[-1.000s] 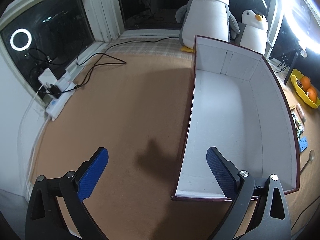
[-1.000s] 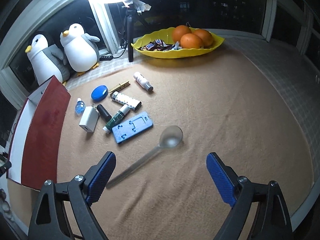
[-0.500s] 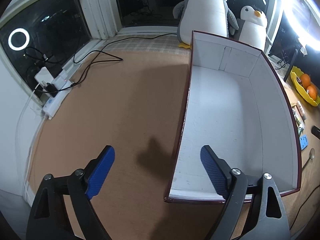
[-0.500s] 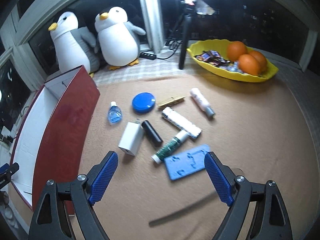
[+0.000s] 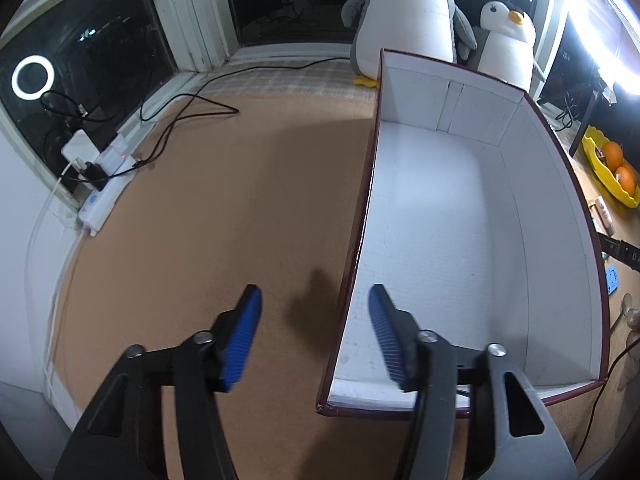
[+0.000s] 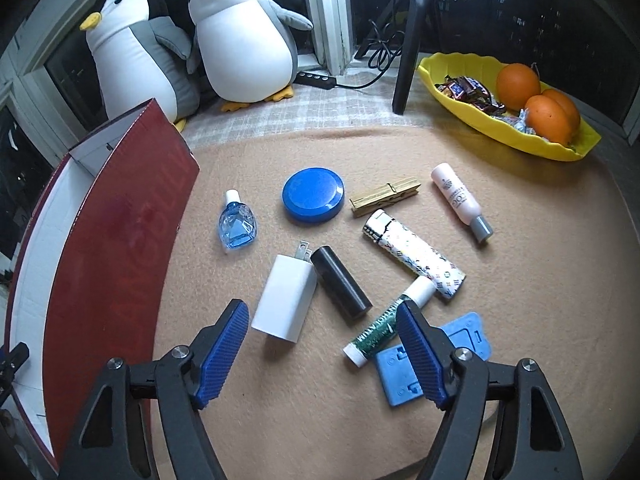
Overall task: Organize rigid objects
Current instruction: 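Move the right tool toward the white charger plug and open it, then close the right gripper on the white charger plug and lift it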
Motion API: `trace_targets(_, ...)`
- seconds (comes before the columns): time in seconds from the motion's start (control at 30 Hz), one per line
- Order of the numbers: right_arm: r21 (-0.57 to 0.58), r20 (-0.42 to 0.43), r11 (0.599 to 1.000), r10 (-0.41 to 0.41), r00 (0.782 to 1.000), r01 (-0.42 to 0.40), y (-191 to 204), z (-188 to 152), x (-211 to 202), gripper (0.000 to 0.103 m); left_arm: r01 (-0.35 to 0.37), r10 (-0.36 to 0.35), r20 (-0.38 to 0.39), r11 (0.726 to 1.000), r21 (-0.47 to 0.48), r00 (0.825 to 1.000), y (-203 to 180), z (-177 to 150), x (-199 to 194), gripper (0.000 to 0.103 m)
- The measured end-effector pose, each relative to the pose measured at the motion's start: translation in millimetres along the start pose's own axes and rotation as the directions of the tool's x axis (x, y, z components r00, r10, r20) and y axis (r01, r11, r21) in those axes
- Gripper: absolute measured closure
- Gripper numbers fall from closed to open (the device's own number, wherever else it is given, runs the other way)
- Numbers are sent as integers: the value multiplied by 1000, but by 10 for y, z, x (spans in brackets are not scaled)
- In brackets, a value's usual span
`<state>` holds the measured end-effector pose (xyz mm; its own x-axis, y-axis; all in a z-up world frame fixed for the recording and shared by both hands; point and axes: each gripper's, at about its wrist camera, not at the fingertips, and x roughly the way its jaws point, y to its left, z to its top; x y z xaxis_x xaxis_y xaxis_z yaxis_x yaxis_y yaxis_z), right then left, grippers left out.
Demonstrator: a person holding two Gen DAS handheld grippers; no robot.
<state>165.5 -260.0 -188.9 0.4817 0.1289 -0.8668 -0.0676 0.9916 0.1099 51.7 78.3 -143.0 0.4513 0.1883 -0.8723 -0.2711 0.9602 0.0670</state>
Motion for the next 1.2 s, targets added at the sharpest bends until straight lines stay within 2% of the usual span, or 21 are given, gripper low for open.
trace_targets(0.13,-13,-19,1000,-2,1000,2,54,52,95,38,0,0,-6,1000,3,1000,-11,-4,27,62)
trace_targets(0.43,-29,-56,1000,-11,998,9,122,123,229,39,-2,2,-23,1000,7,1000,-49,-16,83,79)
trace_targets(0.57,-46,-66,999,-25,998,22,149,149,274,43,2,-2,-25,1000,6,1000,-54,-18,96,79)
trace_targets(0.67,-57,-70,998,-36,997,32,160,174,297,49,4,-4,-27,1000,4,1000,-58,-18,103,79)
trace_targets(0.8,-65,-92,997,-38,995,32,150,187,332,66,8,-8,-30,1000,0,1000,-59,-16,113,79)
trace_targets(1.0,-56,-99,998,-20,995,14,117,163,338,69,15,-15,-30,1000,-1,999,-69,-18,116,79)
trace_targets(1.07,-55,-86,998,-13,996,8,123,149,291,74,19,-19,-30,1000,-1,999,-76,-20,116,79)
trace_targets(1.1,-56,-77,998,-8,997,4,132,143,252,80,21,-21,-29,1000,-1,999,-79,-20,116,79)
trace_targets(1.2,-63,-65,998,1,998,-5,154,144,176,81,26,-26,-28,1000,-1,999,-72,-20,122,79)
